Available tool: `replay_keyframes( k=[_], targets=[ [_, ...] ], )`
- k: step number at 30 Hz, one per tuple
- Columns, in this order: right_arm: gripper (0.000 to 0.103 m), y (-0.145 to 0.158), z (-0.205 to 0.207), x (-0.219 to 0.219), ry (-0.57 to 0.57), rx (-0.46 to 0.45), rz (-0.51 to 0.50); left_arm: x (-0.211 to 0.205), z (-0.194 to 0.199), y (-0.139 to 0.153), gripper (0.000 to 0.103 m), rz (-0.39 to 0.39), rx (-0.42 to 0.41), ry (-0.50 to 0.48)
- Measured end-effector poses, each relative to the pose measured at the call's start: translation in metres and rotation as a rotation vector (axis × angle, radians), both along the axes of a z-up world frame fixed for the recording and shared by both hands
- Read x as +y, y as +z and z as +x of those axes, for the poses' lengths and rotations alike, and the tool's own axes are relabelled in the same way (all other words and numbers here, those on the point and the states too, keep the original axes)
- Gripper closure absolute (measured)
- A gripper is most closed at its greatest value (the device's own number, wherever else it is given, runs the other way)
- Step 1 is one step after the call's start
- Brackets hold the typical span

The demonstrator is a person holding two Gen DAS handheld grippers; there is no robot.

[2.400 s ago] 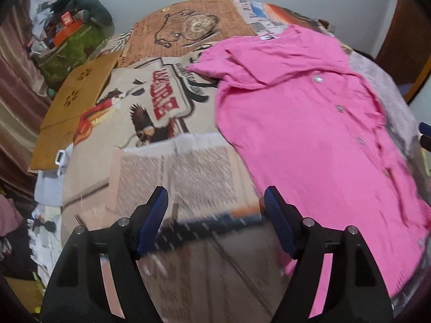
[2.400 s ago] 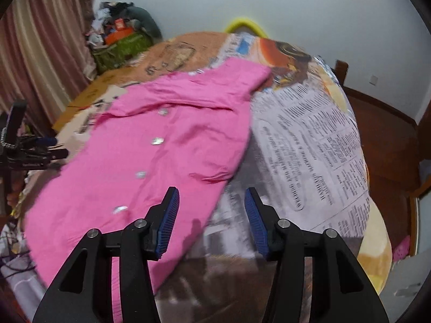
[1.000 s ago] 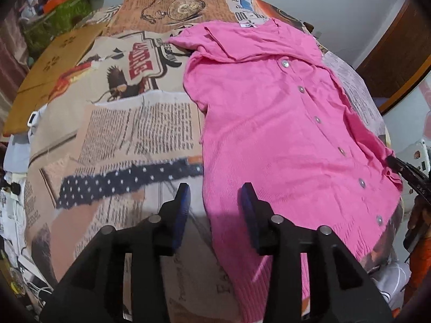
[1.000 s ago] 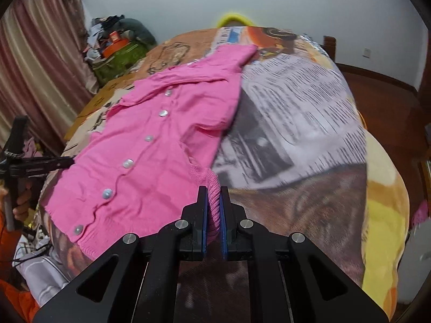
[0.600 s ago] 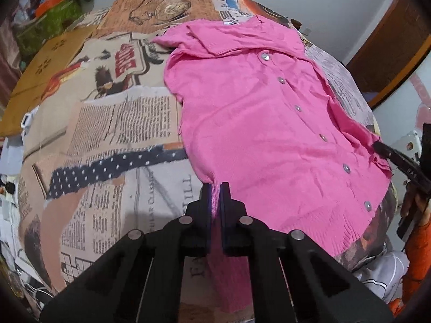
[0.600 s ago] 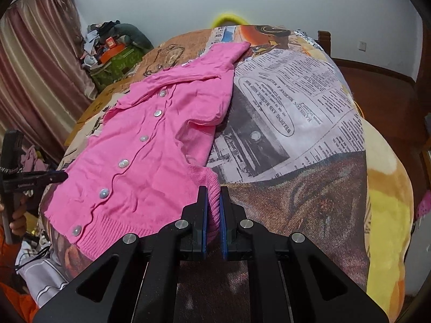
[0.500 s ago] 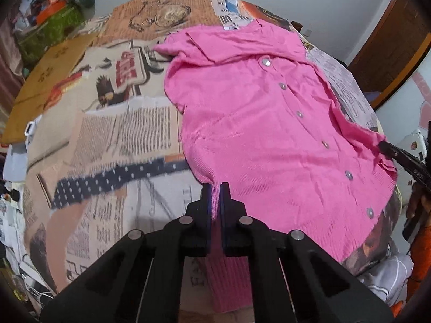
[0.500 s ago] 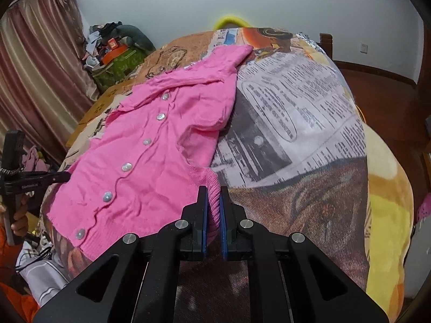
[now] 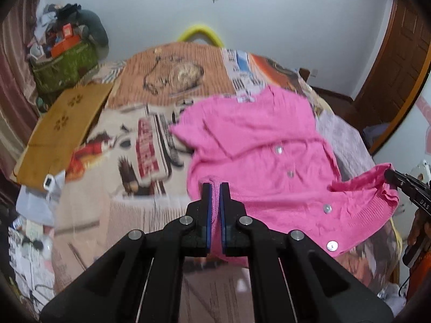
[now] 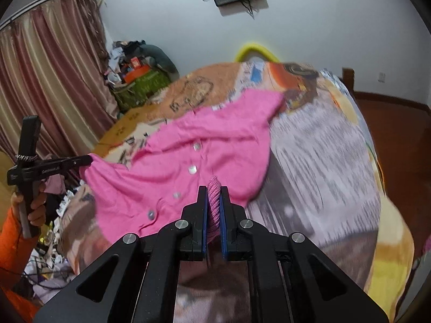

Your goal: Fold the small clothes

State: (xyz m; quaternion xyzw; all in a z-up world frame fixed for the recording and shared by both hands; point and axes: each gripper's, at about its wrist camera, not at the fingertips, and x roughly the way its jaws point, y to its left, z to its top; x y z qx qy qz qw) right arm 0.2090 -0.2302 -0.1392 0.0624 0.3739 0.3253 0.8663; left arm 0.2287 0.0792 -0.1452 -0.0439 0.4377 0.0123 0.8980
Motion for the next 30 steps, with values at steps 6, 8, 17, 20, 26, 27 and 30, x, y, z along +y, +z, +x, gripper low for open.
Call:
replay_keyframes(
  k=[6,8,17,20,26,27,30],
  targets=[
    [0.096,0.012,0.035,0.012,-0.011,-0.059,0.011,0.012,0.055,0.0,0.099,0.024,-0.023,0.027],
    [0.096,0.011,0.049,0.017,-0.017,-0.069,0.004,0.019,0.075,-0.007,0.099,0.021,-0.016,0.043],
    [0.096,-0.019,0.118,0.027,-0.071,-0.033,-0.032,0.061,0.149,-0.069,0.099,0.015,0.095,0.146],
    [0.096,-0.033,0.137,0.029,-0.091,-0.007,-0.053,0.071,0.16,-0.091,0.098,0.022,0.131,0.166],
    [0.096,-0.043,0.154,0.021,-0.131,0.032,-0.004,0.077,0.166,-0.109,0.095,-0.009,0.172,0.181],
    [0.095,-0.04,0.153,0.019,-0.136,0.027,0.003,0.078,0.164,-0.107,0.093,-0.013,0.171,0.177],
    [0.094,-0.032,0.149,0.017,-0.138,0.013,0.02,0.079,0.156,-0.096,0.082,-0.011,0.152,0.174]
  ],
)
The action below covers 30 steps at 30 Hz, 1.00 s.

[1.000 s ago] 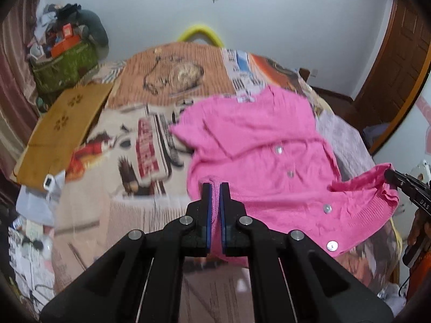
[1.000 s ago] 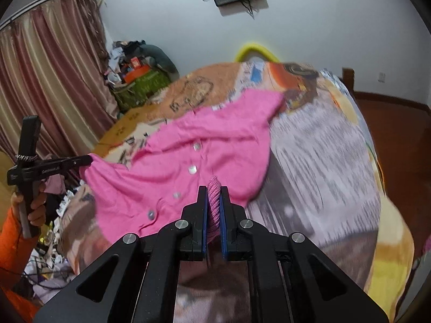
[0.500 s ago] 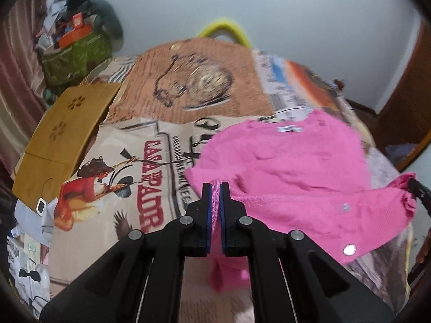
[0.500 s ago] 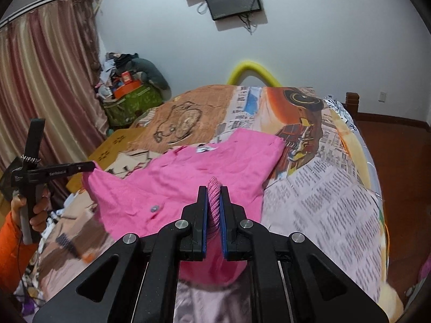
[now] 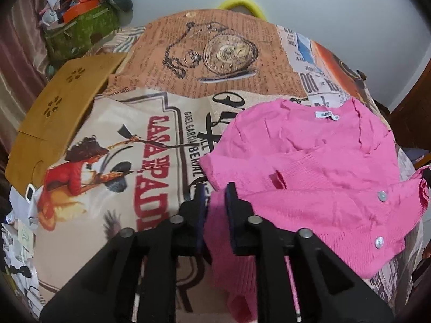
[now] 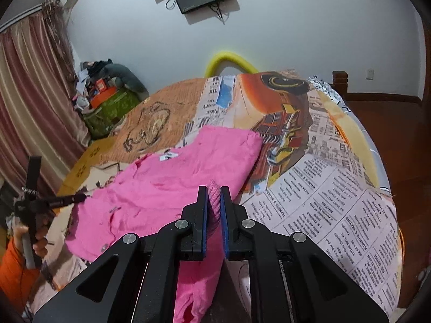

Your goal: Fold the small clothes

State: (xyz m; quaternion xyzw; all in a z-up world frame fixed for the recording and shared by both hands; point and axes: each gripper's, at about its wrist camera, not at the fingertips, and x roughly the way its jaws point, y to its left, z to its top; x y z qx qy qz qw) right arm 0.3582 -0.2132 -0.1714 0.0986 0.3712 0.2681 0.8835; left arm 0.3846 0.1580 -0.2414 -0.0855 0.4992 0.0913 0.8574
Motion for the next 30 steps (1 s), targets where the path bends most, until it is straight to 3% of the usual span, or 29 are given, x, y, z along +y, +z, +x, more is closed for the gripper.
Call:
replay_keyframes(
  k=[2,5,10,17,18,22,23,25,28,30],
  targets=[
    [0.094,0.007,-0.004,-0.001,0.003,-0.012,0.006,0.0,-0.008,0.009,0.065,0.009,-0.018,-0.006],
    [0.094,0.017,-0.014,-0.006,-0.002,-0.04,0.016,0.001,-0.027,0.021,0.054,0.025,-0.04,-0.02],
    [0.094,0.029,-0.025,-0.024,-0.047,-0.073,0.032,0.002,-0.051,0.023,0.052,0.017,-0.012,-0.042],
    [0.093,0.018,-0.033,-0.041,-0.056,-0.01,0.006,-0.006,-0.064,0.0,0.052,-0.038,0.048,-0.065],
    [0.091,0.014,-0.035,-0.04,-0.045,0.005,-0.003,-0.006,-0.062,-0.006,0.052,-0.056,0.059,-0.063],
    [0.068,-0.01,-0.045,-0.029,0.006,0.069,-0.057,-0.006,-0.052,-0.024,0.052,-0.125,0.089,-0.045],
    [0.067,-0.015,-0.047,-0.027,0.013,0.077,-0.065,-0.007,-0.049,-0.027,0.052,-0.136,0.092,-0.048],
    [0.067,-0.029,-0.047,-0.02,0.034,0.11,-0.09,-0.013,-0.048,-0.029,0.058,-0.127,0.077,-0.06],
    [0.067,-0.043,-0.044,-0.016,0.045,0.144,-0.081,-0.023,-0.046,-0.027,0.084,-0.121,0.066,-0.105],
    [0.067,-0.047,-0.041,-0.011,0.051,0.145,-0.074,-0.027,-0.046,-0.026,0.087,-0.1,0.059,-0.117]
  ],
)
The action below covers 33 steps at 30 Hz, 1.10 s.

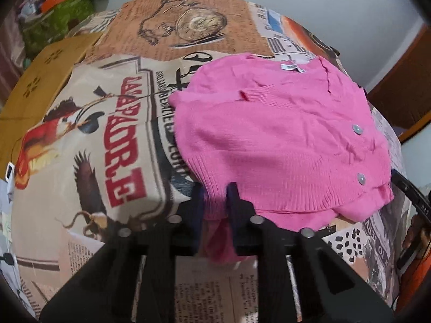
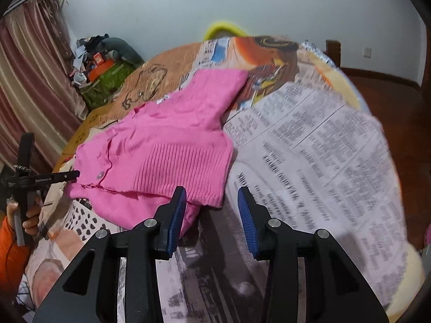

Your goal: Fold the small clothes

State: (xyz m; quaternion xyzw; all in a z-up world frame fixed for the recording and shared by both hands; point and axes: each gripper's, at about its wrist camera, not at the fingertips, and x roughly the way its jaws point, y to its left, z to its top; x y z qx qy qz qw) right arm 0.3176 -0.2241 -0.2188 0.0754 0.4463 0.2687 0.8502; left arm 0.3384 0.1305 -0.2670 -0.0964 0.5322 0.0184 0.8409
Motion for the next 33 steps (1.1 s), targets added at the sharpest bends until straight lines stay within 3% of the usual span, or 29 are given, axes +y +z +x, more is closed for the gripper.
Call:
replay_keyframes(
  k=[4,5,6,10,11,13,15,27,30,33],
  targets=[
    [0.071,-0.003,0.003,0.012,0.026,-0.005,-0.017,-0.001,-0.003,0.004,0.089,0.021,-0.016,0.015],
    [0.086,-0.004,0.003,0.015,0.034,-0.011,-0.035,0.001,-0.004,0.006,0.09,0.021,-0.022,0.024],
    [0.094,-0.004,0.004,0.018,0.036,-0.014,-0.055,0.002,-0.004,0.008,0.09,0.02,-0.027,0.029],
    [0.098,0.002,-0.001,0.012,0.024,-0.031,-0.027,0.003,-0.011,0.025,0.091,0.045,-0.064,0.038],
    [0.098,0.004,-0.003,0.011,0.021,-0.037,-0.021,0.002,-0.013,0.03,0.097,0.06,-0.075,0.038],
    [0.099,0.015,-0.009,0.006,0.021,-0.053,0.01,0.0,-0.018,0.044,0.097,0.112,-0.105,0.045],
    [0.099,0.027,-0.014,0.002,0.034,-0.064,0.048,0.0,-0.024,0.06,0.097,0.111,-0.14,0.042],
    [0.102,0.135,-0.039,-0.007,0.042,-0.337,0.09,-0.002,-0.038,0.138,0.097,0.106,-0.301,0.064],
    [0.102,0.147,-0.029,-0.003,0.037,-0.368,0.097,-0.005,-0.028,0.148,0.097,0.112,-0.319,0.058],
    [0.101,0.134,-0.022,0.006,0.061,-0.319,0.075,-0.005,-0.021,0.139,0.097,0.093,-0.292,0.058]
  ],
)
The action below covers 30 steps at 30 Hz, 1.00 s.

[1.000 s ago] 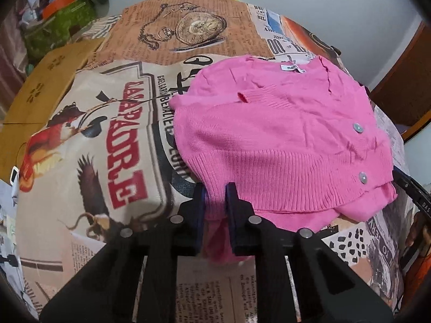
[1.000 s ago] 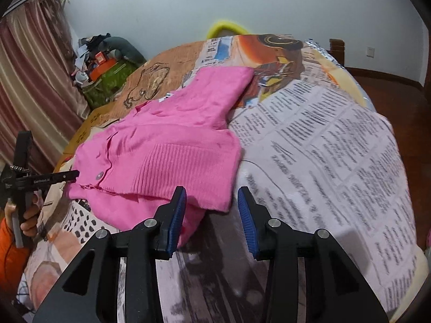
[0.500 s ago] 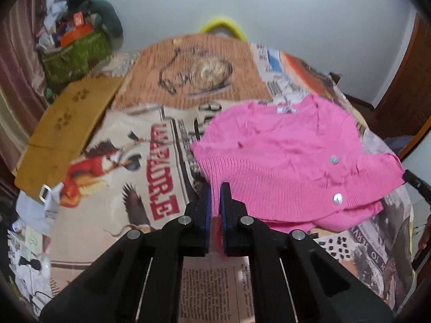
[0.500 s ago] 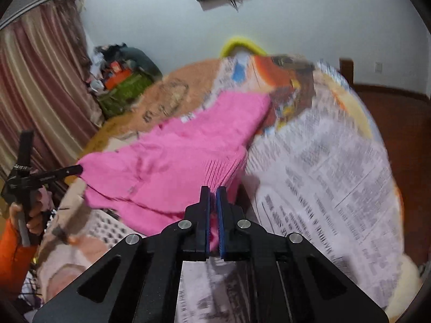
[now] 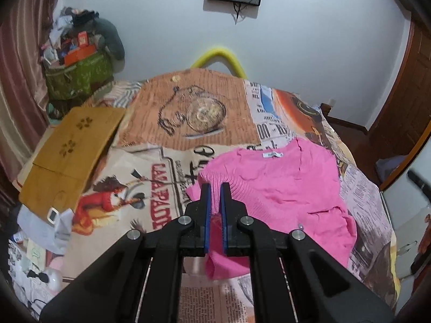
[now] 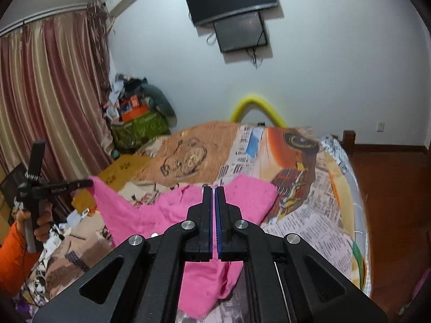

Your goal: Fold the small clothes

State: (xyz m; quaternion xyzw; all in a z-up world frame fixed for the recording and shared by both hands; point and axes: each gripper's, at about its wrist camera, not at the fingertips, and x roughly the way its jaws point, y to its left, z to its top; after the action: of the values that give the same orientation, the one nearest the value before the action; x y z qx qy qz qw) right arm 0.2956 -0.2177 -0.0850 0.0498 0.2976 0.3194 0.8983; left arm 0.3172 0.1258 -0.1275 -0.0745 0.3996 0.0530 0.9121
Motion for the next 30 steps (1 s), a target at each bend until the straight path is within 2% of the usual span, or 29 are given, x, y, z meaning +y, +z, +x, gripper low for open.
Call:
replay_keyframes(
  k=[4,6,7,8,10,13,14,17,23,24,26,27,30],
  targets=[
    [0.099,-0.045,-0.012,0.009,0.051,0.127,-0.069,-0.004,-0.004,-0.026,0.097,0.015,0.057,-0.013],
    [0.094,-0.074,-0.017,0.011,0.071,0.224,-0.084,-0.007,-0.009,-0.041,0.097,0.049,0.092,-0.021],
    [0.089,-0.095,-0.02,0.012,0.076,0.292,-0.105,-0.007,-0.012,-0.045,0.097,0.058,0.101,-0.025],
    [0.084,-0.104,-0.022,0.012,0.076,0.319,-0.119,-0.008,-0.015,-0.05,0.097,0.062,0.108,-0.028],
    [0.082,-0.129,-0.029,0.013,0.076,0.383,-0.15,-0.007,-0.022,-0.058,0.097,0.055,0.122,-0.033],
    [0.078,-0.15,-0.032,0.013,0.074,0.467,-0.145,-0.006,-0.031,-0.064,0.097,0.046,0.137,-0.037],
    [0.072,-0.151,-0.03,0.014,0.071,0.481,-0.141,-0.007,-0.034,-0.066,0.097,0.043,0.141,-0.037],
    [0.066,-0.15,-0.027,0.017,0.074,0.482,-0.115,-0.01,-0.038,-0.07,0.097,0.037,0.15,-0.045],
    [0.067,-0.154,-0.02,0.032,0.108,0.472,-0.121,-0.021,-0.044,-0.072,0.097,0.05,0.148,-0.064],
    [0.071,-0.155,-0.019,0.037,0.123,0.47,-0.121,-0.023,-0.045,-0.072,0.097,0.053,0.147,-0.063],
    [0.099,-0.157,-0.019,0.039,0.143,0.487,-0.114,-0.025,-0.046,-0.071,0.097,0.062,0.142,-0.05],
    [0.099,-0.157,-0.019,0.039,0.149,0.496,-0.107,-0.024,-0.047,-0.068,0.097,0.063,0.134,-0.041],
    [0.099,-0.142,-0.028,0.036,0.153,0.434,-0.08,-0.018,-0.052,-0.057,0.097,0.051,0.097,-0.02]
  ],
)
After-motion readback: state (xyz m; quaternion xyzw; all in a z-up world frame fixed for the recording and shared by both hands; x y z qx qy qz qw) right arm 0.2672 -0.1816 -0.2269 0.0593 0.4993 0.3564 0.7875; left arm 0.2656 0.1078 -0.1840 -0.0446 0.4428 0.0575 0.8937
